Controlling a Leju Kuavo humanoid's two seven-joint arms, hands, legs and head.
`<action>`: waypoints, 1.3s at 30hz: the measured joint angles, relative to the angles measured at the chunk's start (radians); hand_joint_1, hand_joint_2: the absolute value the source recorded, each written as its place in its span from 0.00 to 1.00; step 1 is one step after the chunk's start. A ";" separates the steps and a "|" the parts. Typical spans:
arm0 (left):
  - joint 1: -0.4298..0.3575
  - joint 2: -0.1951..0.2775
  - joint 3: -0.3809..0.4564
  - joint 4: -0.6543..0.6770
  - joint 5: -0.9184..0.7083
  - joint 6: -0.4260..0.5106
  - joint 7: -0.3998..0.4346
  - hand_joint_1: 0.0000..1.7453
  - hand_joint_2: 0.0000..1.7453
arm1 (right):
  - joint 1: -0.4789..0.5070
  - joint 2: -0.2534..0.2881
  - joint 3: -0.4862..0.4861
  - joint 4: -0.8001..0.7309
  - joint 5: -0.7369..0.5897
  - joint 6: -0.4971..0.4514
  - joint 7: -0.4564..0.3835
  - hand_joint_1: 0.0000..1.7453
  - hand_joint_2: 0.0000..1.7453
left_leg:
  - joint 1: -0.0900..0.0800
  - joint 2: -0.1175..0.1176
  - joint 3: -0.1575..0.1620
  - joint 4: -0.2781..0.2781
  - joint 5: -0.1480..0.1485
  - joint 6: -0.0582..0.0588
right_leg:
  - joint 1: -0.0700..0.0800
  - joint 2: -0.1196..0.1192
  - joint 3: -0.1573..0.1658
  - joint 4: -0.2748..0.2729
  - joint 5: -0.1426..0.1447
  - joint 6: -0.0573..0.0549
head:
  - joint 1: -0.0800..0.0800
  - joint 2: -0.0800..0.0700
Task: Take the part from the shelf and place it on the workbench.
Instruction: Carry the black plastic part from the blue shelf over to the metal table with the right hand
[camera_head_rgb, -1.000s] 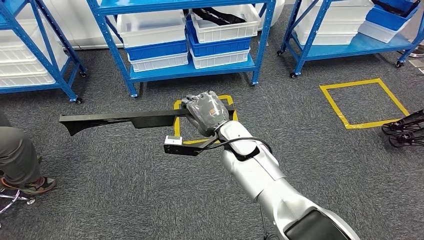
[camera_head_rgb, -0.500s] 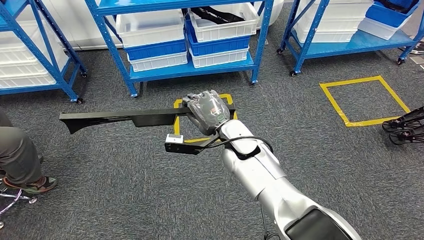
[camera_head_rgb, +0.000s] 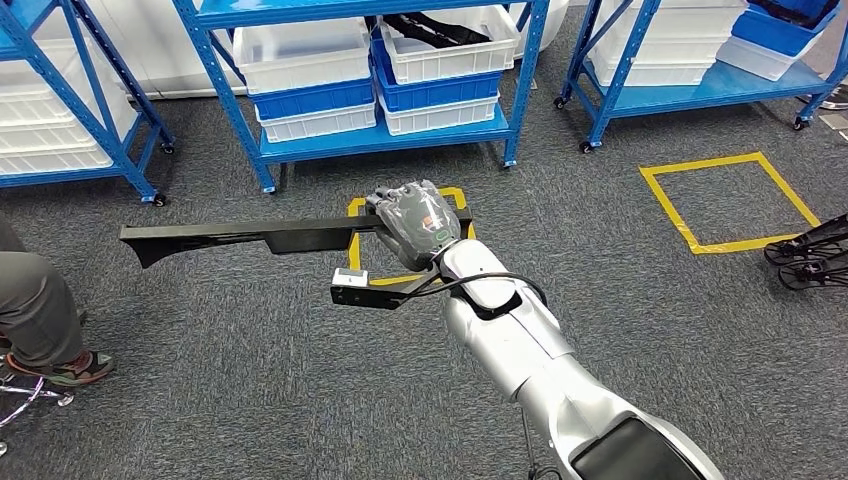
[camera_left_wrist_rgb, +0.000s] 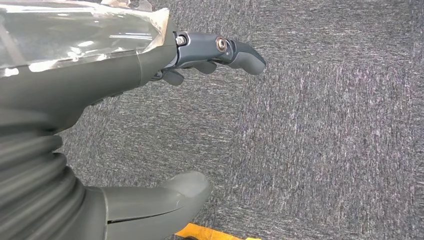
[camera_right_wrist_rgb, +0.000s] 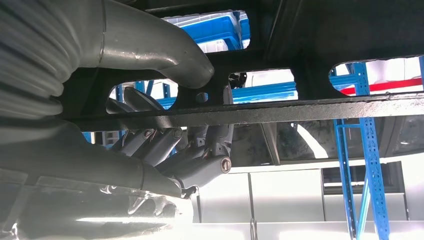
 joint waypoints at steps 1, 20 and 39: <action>0.000 0.000 0.000 0.000 0.000 0.000 0.000 0.00 1.00 | 0.000 0.000 0.001 0.000 0.000 0.000 0.000 0.98 1.00 | 0.000 0.000 -0.001 0.001 0.000 0.000 | -0.001 0.000 0.000 0.000 0.000 0.001 | 0.000 0.000; -0.006 -0.002 0.002 0.000 0.000 0.008 0.008 0.00 1.00 | -0.011 0.018 0.005 0.008 0.011 0.016 0.020 0.98 1.00 | 0.009 0.007 -0.009 -0.032 0.030 0.021 | -0.025 -0.001 -0.120 0.273 -0.132 0.035 | 0.004 0.000; -0.008 0.005 0.019 -0.002 0.009 0.002 0.008 0.00 1.00 | -0.020 0.045 0.012 0.010 0.012 0.039 0.024 0.98 1.00 | -0.018 0.004 0.010 0.105 -0.099 0.039 | 0.014 0.001 -0.042 0.035 0.014 -0.015 | -0.007 0.000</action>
